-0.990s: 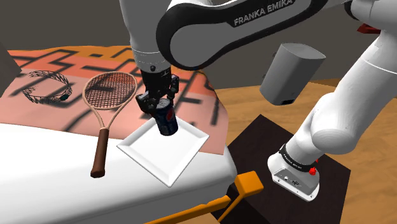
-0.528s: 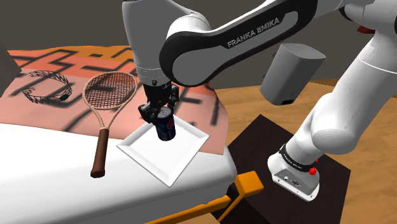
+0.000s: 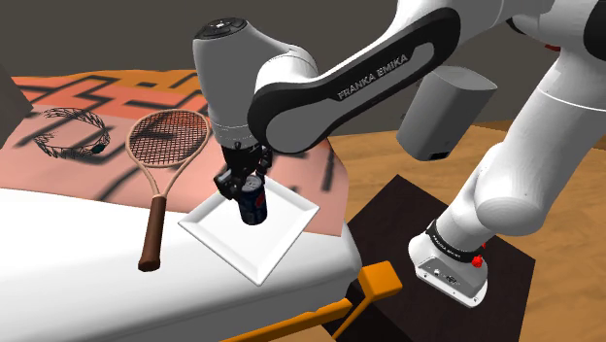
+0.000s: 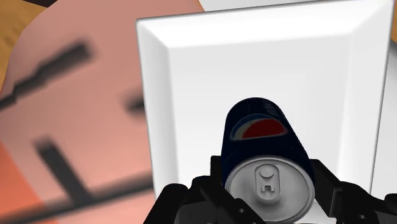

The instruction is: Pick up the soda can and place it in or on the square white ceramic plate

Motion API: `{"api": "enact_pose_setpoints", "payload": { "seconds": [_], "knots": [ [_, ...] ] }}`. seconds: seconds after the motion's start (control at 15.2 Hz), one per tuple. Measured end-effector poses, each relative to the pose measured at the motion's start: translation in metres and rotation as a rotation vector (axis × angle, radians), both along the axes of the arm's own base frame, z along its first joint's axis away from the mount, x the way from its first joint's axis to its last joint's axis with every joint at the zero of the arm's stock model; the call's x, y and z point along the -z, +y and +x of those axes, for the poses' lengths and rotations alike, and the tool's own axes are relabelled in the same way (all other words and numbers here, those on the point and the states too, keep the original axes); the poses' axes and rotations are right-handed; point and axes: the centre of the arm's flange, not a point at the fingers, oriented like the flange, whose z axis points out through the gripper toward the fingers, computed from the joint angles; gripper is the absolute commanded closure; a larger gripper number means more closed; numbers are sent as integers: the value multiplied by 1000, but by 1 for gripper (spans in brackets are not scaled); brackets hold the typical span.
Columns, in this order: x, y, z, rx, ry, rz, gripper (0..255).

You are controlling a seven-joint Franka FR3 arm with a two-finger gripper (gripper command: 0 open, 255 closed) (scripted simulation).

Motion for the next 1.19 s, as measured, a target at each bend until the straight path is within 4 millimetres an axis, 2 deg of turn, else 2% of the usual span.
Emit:
{"api": "enact_pose_setpoints", "payload": {
  "seconds": [0.33,0.4,0.79,1.06,1.19],
  "knots": [
    [2,0,0,0,0,0,255],
    [2,0,0,0,0,0,0],
    [2,0,0,0,-1,0,0],
    [-37,2,-1,0,-2,1,0],
    [-46,4,-1,0,-2,1,0]
  ]
}}
